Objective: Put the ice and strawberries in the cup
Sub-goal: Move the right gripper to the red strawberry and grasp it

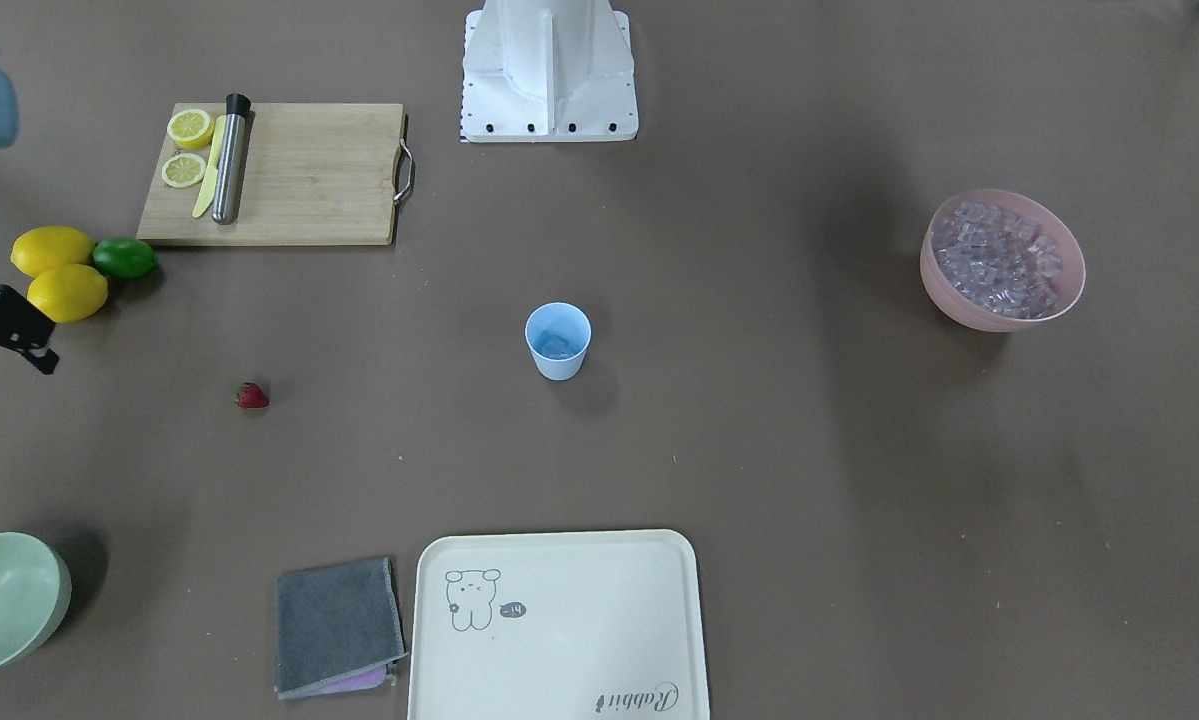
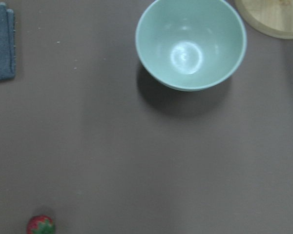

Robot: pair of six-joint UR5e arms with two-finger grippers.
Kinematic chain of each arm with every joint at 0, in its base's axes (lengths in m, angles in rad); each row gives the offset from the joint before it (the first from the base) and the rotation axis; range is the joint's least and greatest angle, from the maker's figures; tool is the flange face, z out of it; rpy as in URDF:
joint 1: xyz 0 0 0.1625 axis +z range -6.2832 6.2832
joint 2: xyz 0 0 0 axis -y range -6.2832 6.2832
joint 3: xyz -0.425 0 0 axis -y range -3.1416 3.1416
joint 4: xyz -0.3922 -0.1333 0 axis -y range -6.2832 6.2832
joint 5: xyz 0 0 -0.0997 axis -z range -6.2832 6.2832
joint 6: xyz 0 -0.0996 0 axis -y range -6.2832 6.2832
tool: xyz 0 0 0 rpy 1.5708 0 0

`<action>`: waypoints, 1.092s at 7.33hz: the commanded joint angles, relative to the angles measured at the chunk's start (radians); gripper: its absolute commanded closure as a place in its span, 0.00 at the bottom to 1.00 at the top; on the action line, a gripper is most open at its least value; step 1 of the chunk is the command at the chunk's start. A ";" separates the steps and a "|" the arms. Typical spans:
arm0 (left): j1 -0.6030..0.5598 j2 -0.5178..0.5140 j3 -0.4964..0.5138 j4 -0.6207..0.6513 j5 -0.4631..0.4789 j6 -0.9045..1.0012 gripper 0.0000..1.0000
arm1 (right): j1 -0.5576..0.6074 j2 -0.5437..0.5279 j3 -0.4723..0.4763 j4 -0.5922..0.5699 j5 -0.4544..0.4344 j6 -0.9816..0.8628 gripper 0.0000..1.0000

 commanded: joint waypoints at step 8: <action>0.000 0.058 0.004 -0.082 -0.001 0.000 0.02 | -0.283 0.173 -0.137 -0.026 -0.222 0.244 0.15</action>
